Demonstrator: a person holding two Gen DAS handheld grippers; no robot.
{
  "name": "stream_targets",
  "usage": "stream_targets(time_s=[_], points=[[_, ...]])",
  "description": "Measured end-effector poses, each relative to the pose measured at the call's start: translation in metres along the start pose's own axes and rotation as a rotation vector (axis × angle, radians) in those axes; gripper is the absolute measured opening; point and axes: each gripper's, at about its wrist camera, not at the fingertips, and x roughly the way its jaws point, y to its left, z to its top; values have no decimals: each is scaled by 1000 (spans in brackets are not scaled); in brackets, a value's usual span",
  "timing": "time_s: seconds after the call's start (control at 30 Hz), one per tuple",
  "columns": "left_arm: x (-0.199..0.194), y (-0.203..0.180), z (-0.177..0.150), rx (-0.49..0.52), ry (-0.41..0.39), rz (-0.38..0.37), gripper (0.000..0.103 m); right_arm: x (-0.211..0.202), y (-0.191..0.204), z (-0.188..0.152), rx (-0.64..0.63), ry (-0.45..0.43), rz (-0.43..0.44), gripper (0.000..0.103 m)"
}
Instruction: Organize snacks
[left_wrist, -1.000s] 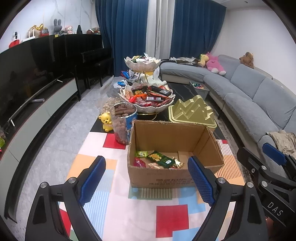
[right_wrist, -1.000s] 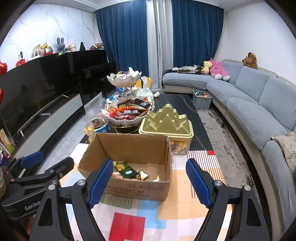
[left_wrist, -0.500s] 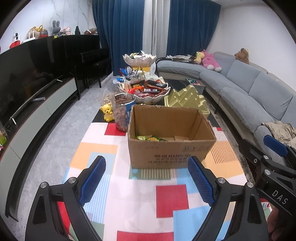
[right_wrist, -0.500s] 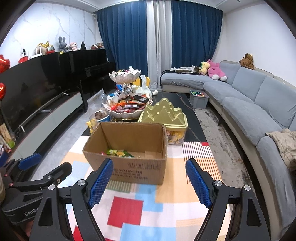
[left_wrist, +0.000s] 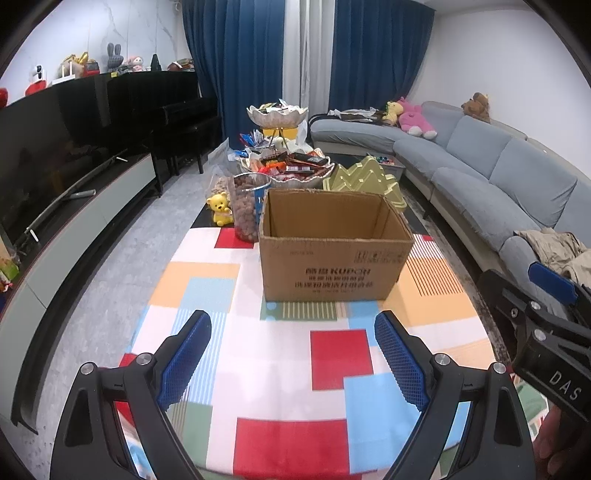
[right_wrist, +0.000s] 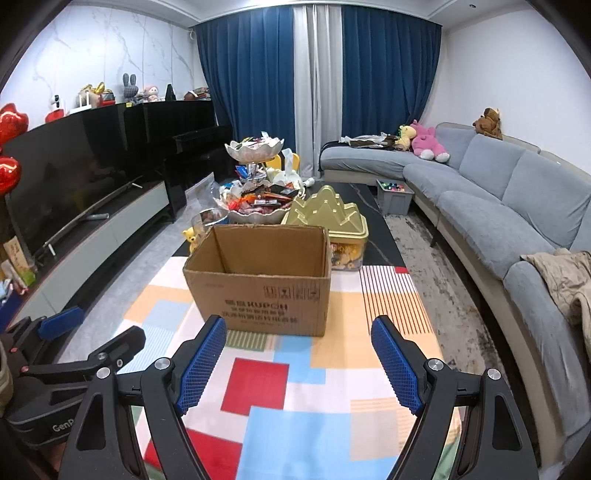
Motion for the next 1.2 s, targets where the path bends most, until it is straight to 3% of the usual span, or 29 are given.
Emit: stream_targets(time_s=[0.73, 1.2], points=[[-54, -6, -75, -22, -31, 32, 91, -67, -8, -65, 18, -15, -43, 81], [-70, 4, -84, -64, -49, 35, 91, -86, -1, -73, -3, -39, -29, 81]])
